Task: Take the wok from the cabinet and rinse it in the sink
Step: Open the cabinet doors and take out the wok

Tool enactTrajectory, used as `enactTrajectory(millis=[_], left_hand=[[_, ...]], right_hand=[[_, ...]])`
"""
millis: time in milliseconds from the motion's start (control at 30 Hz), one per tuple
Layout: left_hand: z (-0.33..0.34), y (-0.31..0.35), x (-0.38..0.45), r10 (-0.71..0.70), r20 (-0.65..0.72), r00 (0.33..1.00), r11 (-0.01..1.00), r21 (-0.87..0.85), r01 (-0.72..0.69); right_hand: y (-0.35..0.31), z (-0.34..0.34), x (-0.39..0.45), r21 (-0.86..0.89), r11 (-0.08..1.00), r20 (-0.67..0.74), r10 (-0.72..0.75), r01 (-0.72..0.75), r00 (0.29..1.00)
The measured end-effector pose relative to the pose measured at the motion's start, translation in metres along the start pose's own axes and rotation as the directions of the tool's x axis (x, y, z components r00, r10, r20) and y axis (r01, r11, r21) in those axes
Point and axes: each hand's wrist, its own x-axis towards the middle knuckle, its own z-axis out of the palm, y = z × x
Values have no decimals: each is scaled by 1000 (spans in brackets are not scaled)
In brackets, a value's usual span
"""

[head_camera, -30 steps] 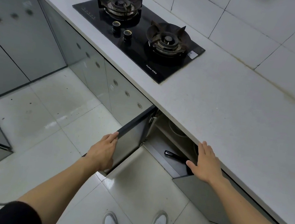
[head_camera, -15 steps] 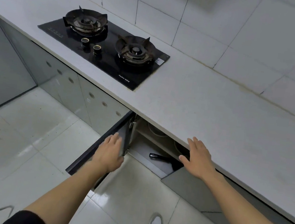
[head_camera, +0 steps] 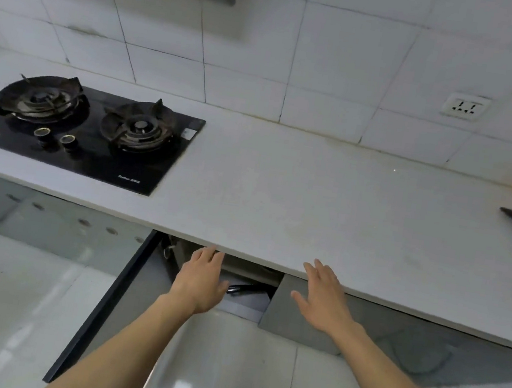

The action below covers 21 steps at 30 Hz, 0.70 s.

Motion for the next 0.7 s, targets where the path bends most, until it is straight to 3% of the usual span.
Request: enactTrajectory(millis=[367, 700], left_hand=[[11, 57, 65, 139, 146, 979, 983, 95, -154], [24, 49, 116, 313, 266, 912, 927, 124, -354]], right_hand=[[51, 2, 19, 51, 995, 22, 82, -83, 996], [48, 22, 10, 191, 935, 5, 303, -298, 953]])
